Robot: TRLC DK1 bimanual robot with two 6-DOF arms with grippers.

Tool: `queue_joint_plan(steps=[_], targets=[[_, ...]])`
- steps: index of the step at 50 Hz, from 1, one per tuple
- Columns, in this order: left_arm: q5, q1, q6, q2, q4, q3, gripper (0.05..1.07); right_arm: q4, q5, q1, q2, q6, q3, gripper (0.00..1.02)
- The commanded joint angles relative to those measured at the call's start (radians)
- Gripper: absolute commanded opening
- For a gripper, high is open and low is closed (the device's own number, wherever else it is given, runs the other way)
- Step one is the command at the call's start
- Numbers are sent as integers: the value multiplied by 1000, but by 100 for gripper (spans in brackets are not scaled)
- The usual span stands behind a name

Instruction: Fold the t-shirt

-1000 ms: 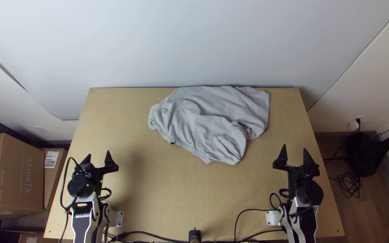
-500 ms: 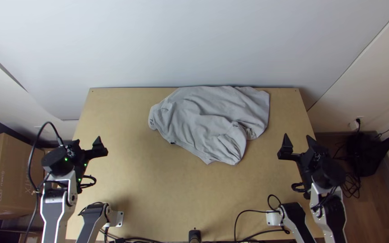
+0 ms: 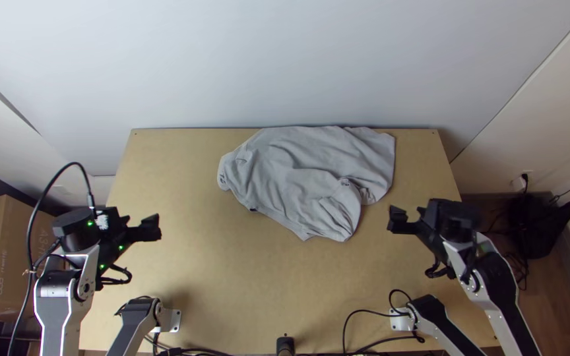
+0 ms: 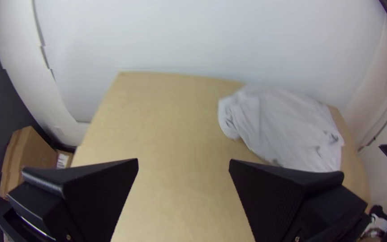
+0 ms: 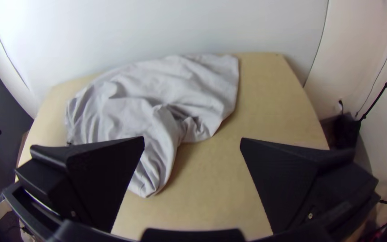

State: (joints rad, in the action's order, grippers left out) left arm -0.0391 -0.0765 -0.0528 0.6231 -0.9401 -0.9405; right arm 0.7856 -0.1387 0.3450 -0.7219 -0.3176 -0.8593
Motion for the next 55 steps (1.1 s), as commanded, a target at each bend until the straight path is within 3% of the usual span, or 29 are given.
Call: queue_joint_plan(steps=[1,7,13,20,28,34,39,52,55], targets=[[-33,38,-24,1,-57,-53,103,47,42,58,-57,-87,-26,98],[-73,38,-38,4,-103,-90,103,50,133,77,-140,-233,-23,98],[-140,40,-64,18,-174,-116,103,109,163,91,-267,-284,-50,96],[-251,40,-87,36,-177,-107,103,142,205,111,-390,-408,-78,95],[-283,44,-111,49,-166,-106,103,149,254,152,-527,-495,-78,95],[-288,46,-113,36,-157,-101,103,149,254,173,-628,-495,-98,95],[-288,46,-113,33,-149,-93,103,144,254,173,-700,-489,-115,86],[-288,63,-107,23,-144,-78,103,93,258,196,-826,-480,-155,85],[-286,83,-105,23,-144,-75,103,70,258,204,-843,-477,-164,70]])
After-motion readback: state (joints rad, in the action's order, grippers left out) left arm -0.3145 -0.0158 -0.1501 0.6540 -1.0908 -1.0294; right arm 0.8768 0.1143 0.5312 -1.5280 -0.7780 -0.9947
